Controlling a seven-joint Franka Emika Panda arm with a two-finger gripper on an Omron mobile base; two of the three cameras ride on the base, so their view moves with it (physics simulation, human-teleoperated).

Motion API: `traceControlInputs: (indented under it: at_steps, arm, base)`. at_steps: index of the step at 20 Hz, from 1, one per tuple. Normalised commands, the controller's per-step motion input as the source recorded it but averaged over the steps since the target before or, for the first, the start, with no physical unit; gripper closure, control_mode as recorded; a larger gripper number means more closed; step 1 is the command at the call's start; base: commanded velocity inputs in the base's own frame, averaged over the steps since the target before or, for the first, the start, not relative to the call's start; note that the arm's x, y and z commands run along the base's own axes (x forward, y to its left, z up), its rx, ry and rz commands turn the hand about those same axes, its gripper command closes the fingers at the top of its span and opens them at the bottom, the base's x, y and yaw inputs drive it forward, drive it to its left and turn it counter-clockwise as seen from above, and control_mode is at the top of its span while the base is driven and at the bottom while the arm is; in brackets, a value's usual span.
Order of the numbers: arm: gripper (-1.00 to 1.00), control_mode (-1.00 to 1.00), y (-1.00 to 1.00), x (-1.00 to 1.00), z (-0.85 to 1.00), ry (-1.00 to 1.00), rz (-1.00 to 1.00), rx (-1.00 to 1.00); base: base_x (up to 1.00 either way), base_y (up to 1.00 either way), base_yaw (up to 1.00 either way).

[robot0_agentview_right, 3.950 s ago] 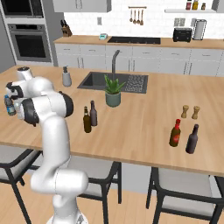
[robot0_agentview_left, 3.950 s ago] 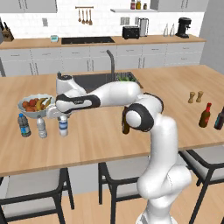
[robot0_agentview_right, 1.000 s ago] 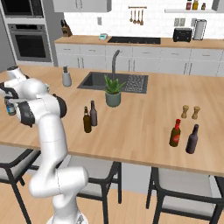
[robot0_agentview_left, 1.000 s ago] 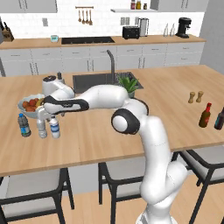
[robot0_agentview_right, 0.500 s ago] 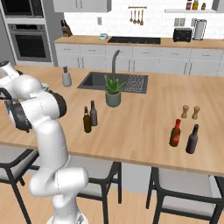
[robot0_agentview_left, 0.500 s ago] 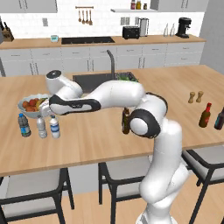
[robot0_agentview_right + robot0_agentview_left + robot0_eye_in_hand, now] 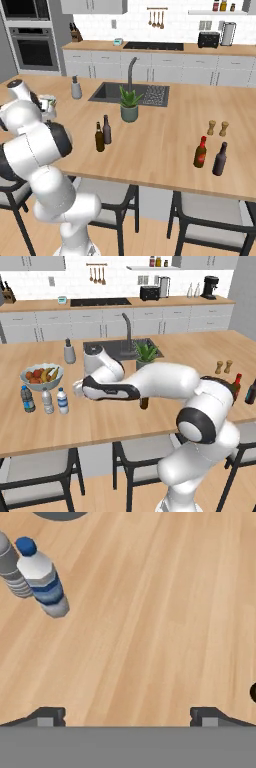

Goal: Move the plastic bottles in the middle to the plastics group, and the glass bottles in the middle to the glass group.

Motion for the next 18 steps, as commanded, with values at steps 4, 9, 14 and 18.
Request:
traceControlInputs:
  at_steps: [4,9,14,18]
  arm:
    - [-1.00,-1.00,-1.00,-0.14,0.01,0.00,-0.07,0.00]
    - [-1.00,-1.00,-1.00,-0.01,0.06,0.06,-0.11,0.00]
    - [-1.00,-1.00,-1.00,0.00,0.50,0.16,-0.23,0.03]
    - [-1.00,-1.00,-1.00,0.00,0.17,0.12,-0.27,0.11]
  base:
    - [0.00,0.00,0.00]
    - [0.00,0.00,0.00]
    - [0.00,0.00,0.00]
    - [0.00,0.00,0.00]
